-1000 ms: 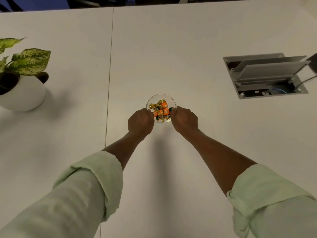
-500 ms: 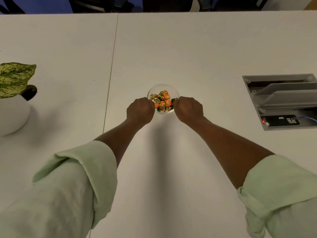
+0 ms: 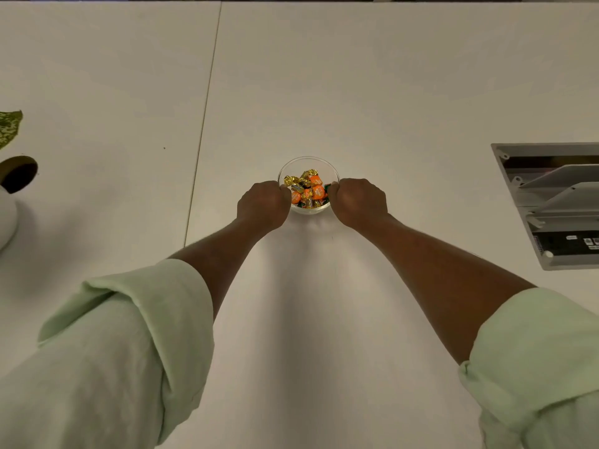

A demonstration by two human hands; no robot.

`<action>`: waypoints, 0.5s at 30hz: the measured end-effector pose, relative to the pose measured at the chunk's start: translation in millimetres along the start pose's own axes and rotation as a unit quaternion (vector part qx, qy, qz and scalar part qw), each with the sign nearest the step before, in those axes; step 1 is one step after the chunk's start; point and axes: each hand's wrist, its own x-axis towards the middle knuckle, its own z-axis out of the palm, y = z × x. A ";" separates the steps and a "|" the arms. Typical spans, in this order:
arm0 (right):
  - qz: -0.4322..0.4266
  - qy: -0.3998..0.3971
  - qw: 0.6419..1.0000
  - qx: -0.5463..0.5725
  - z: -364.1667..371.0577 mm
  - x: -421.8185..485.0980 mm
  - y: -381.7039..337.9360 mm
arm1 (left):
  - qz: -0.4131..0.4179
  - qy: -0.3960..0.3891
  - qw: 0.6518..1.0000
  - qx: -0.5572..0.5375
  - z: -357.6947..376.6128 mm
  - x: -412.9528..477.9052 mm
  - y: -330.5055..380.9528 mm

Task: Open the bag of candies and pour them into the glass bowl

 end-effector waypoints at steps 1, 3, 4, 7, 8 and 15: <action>0.003 -0.002 1.000 0.001 1.3 0.8 0.2 | -0.003 -0.004 1.000 -0.001 1.7 0.8 -0.5; 0.005 -0.010 1.000 0.000 4.1 1.7 0.5 | -0.006 -0.011 1.000 -0.003 3.5 0.8 -2.1; 0.005 -0.011 1.000 0.001 6.5 2.6 1.6 | -0.006 -0.012 1.000 -0.006 5.0 1.3 -3.0; 0.007 -0.015 1.000 0.005 9.7 0.8 1.4 | -0.010 -0.016 1.000 -0.010 6.9 -1.2 -4.3; 0.006 -0.013 1.000 0.007 12.1 1.7 2.3 | -0.009 -0.015 1.000 -0.013 8.4 -0.9 -4.9; 0.012 -0.026 1.000 0.006 9.7 -0.9 1.0 | -0.005 -0.016 1.000 -0.011 5.8 -6.5 -3.4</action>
